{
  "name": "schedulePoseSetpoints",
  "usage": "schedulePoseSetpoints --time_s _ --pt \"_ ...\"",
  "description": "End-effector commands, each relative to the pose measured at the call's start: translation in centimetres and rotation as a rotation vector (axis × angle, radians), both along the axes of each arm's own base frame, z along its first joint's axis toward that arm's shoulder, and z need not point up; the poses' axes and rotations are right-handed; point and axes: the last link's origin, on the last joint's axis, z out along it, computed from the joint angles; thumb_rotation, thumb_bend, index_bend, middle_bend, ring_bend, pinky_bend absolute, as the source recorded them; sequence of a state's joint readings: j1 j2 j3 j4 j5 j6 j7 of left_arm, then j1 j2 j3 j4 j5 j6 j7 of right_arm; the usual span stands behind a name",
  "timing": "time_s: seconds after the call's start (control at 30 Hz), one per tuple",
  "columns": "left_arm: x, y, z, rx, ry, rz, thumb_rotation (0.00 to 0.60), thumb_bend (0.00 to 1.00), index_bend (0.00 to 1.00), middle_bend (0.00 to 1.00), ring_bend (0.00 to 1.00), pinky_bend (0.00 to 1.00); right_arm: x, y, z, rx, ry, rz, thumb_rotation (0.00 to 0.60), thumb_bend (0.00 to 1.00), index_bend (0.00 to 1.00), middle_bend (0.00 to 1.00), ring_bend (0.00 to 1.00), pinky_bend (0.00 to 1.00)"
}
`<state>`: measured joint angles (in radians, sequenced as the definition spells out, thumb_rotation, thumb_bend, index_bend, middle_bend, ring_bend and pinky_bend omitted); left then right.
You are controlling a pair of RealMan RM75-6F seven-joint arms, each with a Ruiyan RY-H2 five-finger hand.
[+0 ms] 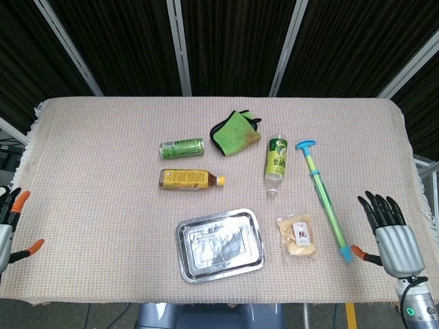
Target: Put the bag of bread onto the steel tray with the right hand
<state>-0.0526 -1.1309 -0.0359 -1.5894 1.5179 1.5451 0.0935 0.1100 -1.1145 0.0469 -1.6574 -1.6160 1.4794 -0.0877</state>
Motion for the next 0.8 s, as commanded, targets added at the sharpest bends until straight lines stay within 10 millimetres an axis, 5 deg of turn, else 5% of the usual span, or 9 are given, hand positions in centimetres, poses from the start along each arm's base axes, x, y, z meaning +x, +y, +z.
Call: schedulePoseSetpoints --time_s 0.03,0.33,0.8 --pt "0.0 0.1 -0.1 0.000 -0.002 0.000 0.571 0.09 0.02 0.00 0.00 0.00 1.6 -1.2 -1.3 0.089 -0.013 0.045 0.600 0.00 0.01 0.00 0.00 0.02" --pt "-0.3 0.4 0.1 0.005 0.003 0.007 0.573 0.09 0.02 0.00 0.00 0.00 4.5 -3.8 -6.1 0.348 0.060 0.100 0.600 0.00 0.00 0.00 0.00 0.02" --pt "-0.7 0.6 -0.3 -0.015 -0.005 0.020 0.573 0.09 0.02 0.00 0.00 0.00 5.4 -4.6 -11.6 0.577 0.195 0.071 0.600 0.00 0.00 0.00 0.00 0.02"
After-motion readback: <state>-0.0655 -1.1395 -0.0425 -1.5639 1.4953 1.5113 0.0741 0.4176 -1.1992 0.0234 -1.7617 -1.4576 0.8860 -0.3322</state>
